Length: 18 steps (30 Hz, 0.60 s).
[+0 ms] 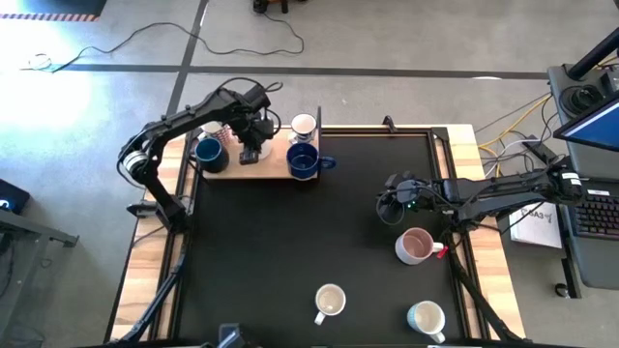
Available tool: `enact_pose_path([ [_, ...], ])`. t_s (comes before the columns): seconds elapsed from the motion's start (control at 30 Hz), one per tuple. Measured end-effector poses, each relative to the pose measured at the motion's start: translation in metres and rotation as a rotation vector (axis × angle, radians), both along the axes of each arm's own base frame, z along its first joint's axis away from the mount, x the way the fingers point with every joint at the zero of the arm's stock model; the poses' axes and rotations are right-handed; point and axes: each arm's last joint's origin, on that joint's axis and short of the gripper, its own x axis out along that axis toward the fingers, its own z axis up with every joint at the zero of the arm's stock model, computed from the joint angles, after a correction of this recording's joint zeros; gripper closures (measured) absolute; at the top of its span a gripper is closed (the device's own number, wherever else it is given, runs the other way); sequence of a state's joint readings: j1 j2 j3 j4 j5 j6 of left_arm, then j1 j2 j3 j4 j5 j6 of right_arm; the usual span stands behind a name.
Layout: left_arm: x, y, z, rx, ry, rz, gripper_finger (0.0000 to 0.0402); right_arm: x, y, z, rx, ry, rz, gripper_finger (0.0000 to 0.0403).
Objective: Place coffee mugs
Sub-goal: Put the white-green mug on the shelf
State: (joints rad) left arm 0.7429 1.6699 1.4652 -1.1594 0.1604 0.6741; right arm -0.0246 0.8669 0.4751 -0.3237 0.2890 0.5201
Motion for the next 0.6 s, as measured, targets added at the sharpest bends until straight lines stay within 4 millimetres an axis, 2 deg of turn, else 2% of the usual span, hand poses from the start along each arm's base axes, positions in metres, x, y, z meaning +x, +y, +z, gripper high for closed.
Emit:
enact_pose_path([
  [0.17, -0.0007, 0.0012, 0.0005, 0.029, 0.026, 0.029, 0.0355, 0.0, 0.0, 0.0, 0.0, 0.0, 0.0, 0.0335],
  [0.43, -0.0002, 0.0018, 0.0019, 0.034, 0.022, 0.041, 0.0319, 0.0, 0.0, 0.0, 0.0, 0.0, 0.0, 0.0335],
  [0.6, -0.0007, 0.0034, 0.002, 0.077, 0.051, 0.054, 0.0313, 0.0, 0.0, 0.0, 0.0, 0.0, 0.0, 0.0335],
])
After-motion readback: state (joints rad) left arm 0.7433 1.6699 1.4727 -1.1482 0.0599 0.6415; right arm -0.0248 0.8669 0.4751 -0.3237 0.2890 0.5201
